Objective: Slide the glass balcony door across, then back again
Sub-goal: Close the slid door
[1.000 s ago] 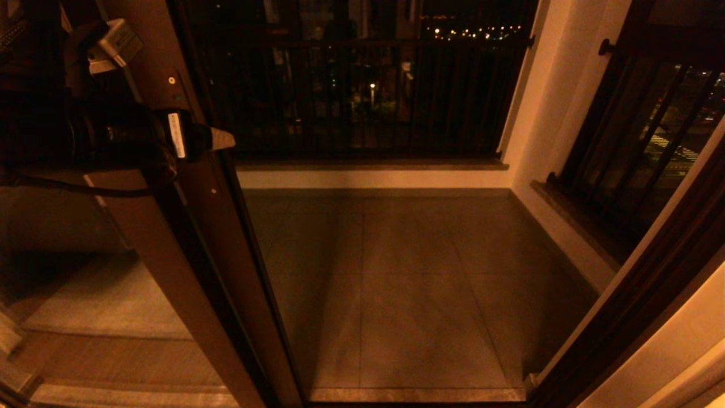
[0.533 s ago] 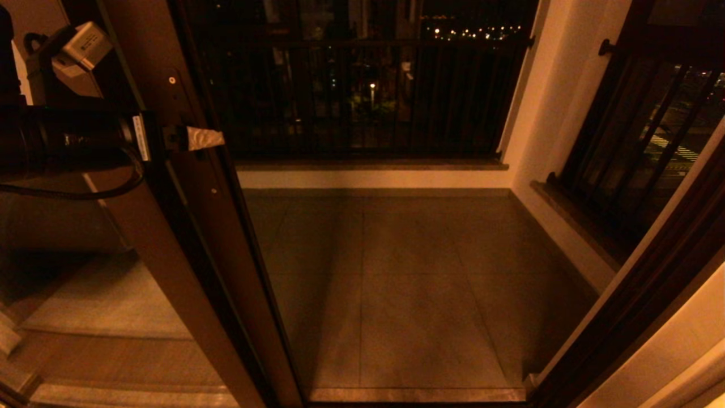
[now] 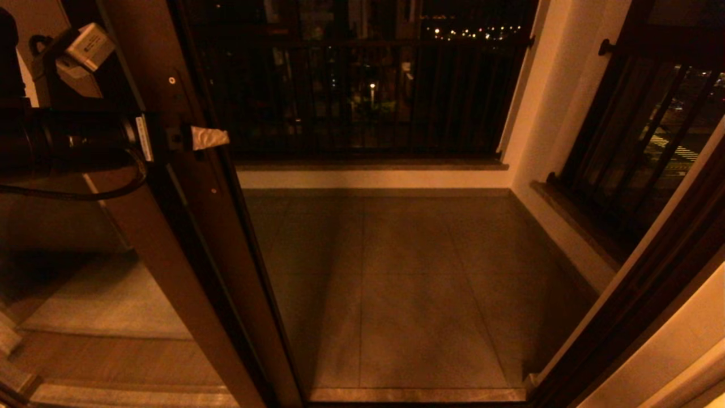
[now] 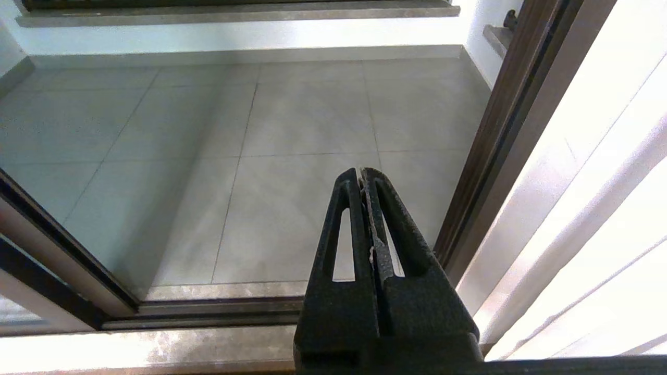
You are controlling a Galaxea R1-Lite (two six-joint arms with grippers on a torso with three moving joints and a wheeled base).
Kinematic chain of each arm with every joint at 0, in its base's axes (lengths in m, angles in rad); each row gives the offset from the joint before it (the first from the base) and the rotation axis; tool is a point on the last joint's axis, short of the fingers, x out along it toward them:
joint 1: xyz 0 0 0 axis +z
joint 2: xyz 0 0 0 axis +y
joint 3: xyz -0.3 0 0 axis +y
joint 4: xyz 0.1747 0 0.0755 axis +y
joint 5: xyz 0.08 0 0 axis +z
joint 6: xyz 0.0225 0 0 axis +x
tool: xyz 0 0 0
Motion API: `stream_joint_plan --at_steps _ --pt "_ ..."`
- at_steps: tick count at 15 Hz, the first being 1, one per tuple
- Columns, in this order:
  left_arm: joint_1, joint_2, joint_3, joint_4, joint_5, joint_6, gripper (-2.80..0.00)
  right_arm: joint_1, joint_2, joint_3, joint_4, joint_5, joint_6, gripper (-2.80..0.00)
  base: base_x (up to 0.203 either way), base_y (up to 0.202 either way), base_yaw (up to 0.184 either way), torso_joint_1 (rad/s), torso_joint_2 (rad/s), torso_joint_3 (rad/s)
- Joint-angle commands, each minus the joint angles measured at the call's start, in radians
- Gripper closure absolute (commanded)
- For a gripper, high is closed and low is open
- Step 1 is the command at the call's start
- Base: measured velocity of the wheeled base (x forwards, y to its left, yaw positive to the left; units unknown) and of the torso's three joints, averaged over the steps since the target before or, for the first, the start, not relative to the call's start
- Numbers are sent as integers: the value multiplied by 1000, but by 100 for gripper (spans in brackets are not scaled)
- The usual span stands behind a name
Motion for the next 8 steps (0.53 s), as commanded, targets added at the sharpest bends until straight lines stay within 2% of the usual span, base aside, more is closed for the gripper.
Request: stream_joint_plan --at_steps 1,8 --pt "0 22 -5 -4 -1 -1 -280 0 1 0 2 0 0 0 0 0 0 0 0 0" --pt "0 77 -49 -20 -7 0 -280 0 1 1 0 0 0 0 0 0 0 0 0 0"
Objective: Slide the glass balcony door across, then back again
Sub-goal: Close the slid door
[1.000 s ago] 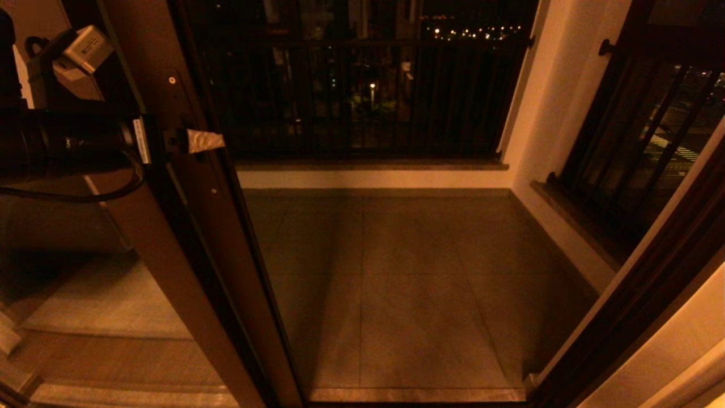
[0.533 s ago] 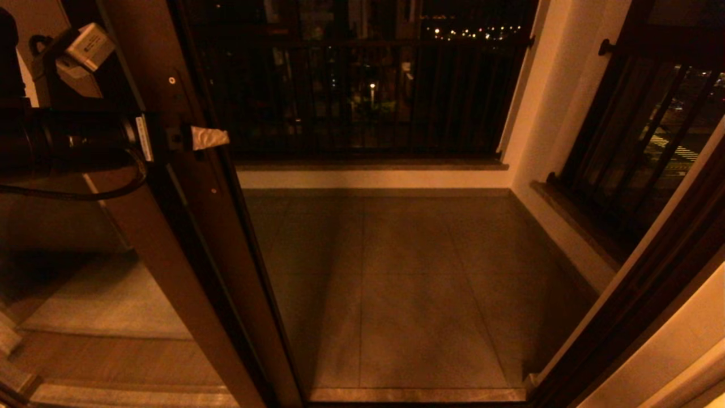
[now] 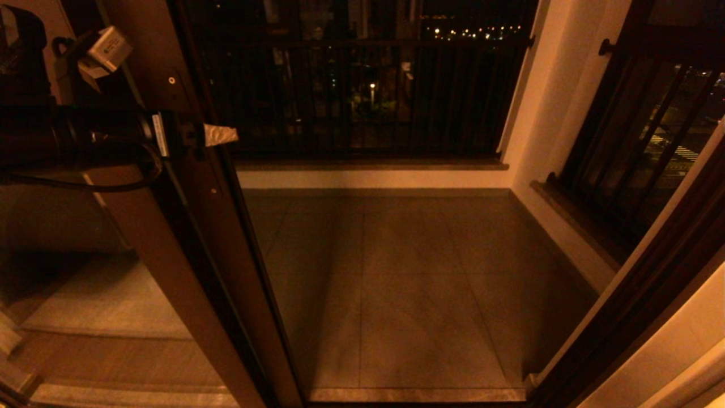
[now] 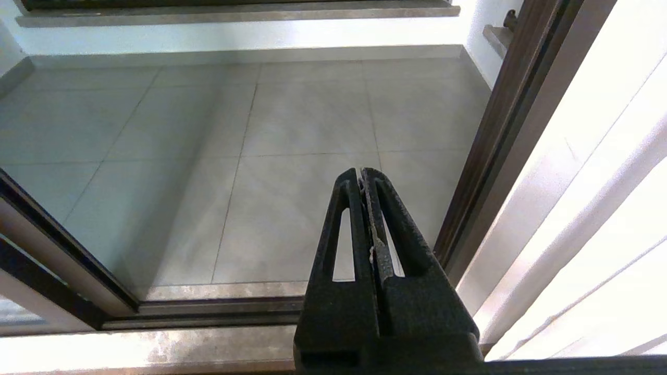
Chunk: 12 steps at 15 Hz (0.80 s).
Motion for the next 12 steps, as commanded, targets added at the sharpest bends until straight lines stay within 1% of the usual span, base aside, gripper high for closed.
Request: stream_joint_plan --at_steps 1,7,10,12 --pt "0 20 -3 -1 -5 0 -280 0 1 0 0 0 -1 0 0 0 0 0 0 0" --pt "-2 49 -6 -33 -11 1 -280 0 1 0 1 0 -1 0 0 0 0 0 0 0" --pt "-3 57 -6 -56 -53 0 -280 0 1 0 0 0 -1 0 0 0 0 0 0 0" --pt "-12 57 -6 -56 -53 0 -280 0 1 0 0 0 -1 0 0 0 0 0 0 0"
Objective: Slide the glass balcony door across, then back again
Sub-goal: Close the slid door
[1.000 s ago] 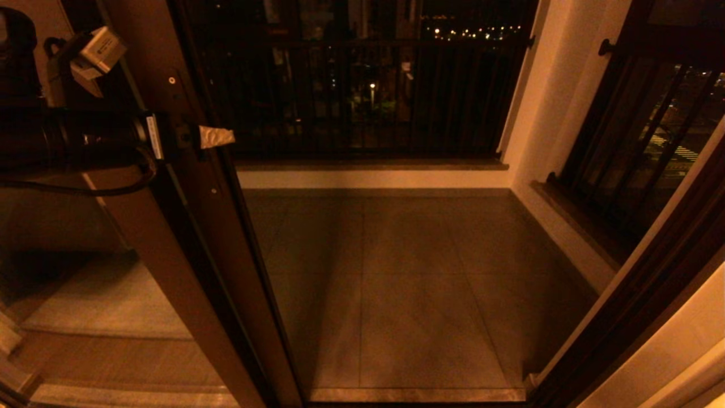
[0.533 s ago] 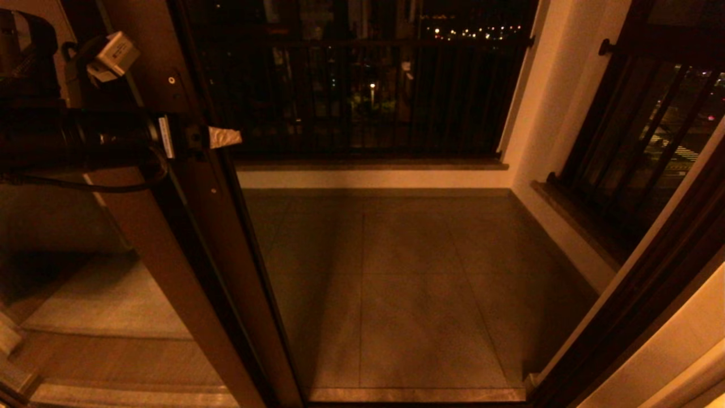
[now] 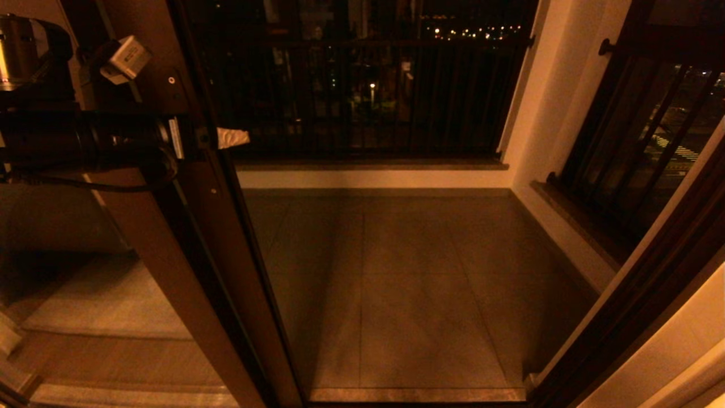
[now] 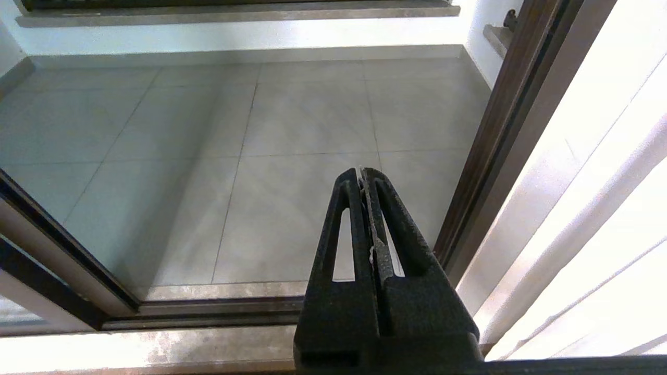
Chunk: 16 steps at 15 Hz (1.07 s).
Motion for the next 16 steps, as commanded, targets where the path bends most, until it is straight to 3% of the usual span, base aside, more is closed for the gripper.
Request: stream_joint_plan --at_steps 1,16 --pt "-7 4 1 -1 -3 -1 -280 0 1 0 0 0 -1 0 0 0 0 0 0 0" --pt "-83 33 -42 -1 11 -2 -280 0 1 0 0 0 -1 0 0 0 0 0 0 0"
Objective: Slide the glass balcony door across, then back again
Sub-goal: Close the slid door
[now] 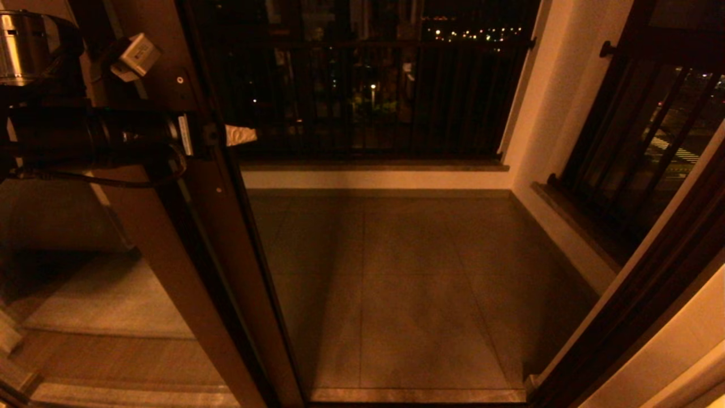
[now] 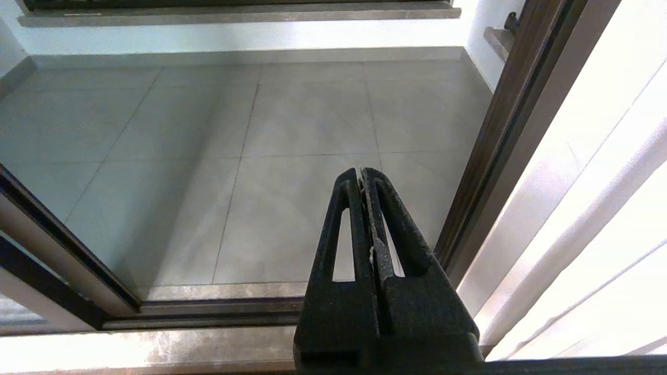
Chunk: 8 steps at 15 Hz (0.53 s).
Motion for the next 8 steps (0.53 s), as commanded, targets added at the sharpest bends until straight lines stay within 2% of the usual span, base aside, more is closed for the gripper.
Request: stream_joint_plan --at_steps 1,8 --pt "-11 12 -7 -9 -5 1 -280 0 1 0 1 0 -1 0 0 0 0 0 0 0" --pt "-49 18 -19 -9 -2 1 -280 0 1 1 0 0 -1 0 0 0 0 0 0 0"
